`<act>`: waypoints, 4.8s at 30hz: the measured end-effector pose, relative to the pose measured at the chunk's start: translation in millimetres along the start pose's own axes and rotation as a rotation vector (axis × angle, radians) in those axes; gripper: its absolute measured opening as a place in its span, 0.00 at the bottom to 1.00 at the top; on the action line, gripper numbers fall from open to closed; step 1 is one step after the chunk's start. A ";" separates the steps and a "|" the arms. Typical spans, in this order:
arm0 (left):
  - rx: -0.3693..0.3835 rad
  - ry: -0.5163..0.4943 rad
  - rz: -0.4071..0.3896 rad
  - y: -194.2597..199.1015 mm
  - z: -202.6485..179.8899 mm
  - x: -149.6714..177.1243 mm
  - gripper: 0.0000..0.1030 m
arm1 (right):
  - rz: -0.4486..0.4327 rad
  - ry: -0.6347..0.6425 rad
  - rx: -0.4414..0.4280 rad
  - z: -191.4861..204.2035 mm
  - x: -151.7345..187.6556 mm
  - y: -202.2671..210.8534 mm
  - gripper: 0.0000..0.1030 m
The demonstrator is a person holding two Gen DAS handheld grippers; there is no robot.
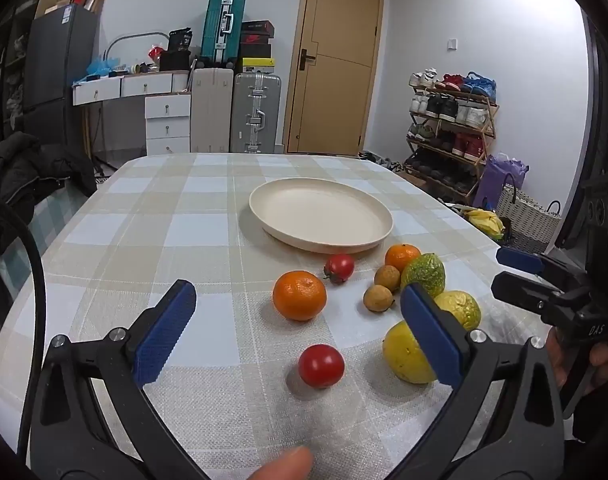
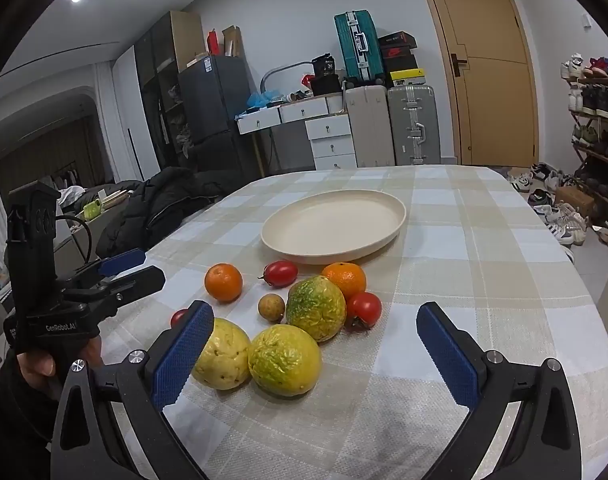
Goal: Organize fruits
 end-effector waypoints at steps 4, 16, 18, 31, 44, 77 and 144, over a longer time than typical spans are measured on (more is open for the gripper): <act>-0.005 0.021 0.016 -5.8 0.5 -0.9 0.99 | 0.005 0.001 0.004 -0.2 0.2 -0.2 1.00; -0.014 0.019 -0.001 -4.0 6.4 1.2 0.99 | 0.023 0.014 0.011 0.9 1.7 -3.0 1.00; -0.015 0.012 -0.003 -3.8 5.5 1.2 0.99 | 0.022 0.017 0.011 1.5 1.7 -2.8 1.00; -0.018 0.008 -0.004 -2.3 5.0 0.9 0.99 | 0.023 0.016 0.012 2.4 2.1 -4.3 1.00; -0.019 0.003 -0.004 -2.2 5.0 0.8 0.99 | 0.024 0.014 0.013 3.3 2.8 -5.8 1.00; -0.025 -0.005 -0.005 -3.2 1.5 1.6 0.99 | 0.025 0.012 0.011 3.7 3.4 -6.3 1.00; 0.038 -0.088 0.371 -51.3 -17.2 32.2 0.60 | 0.367 -0.122 -0.048 -5.8 25.0 -45.0 0.66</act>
Point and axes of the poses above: each gripper's, at about its wrist camera, not at the fingertips, and y roughly against the way its jaws point, z to its left, x to its underside, the point moved 4 cm from there along -y, roughly the way its jaws point, and after that the axes turned 6 degrees about -y, right-handed, at the moved point
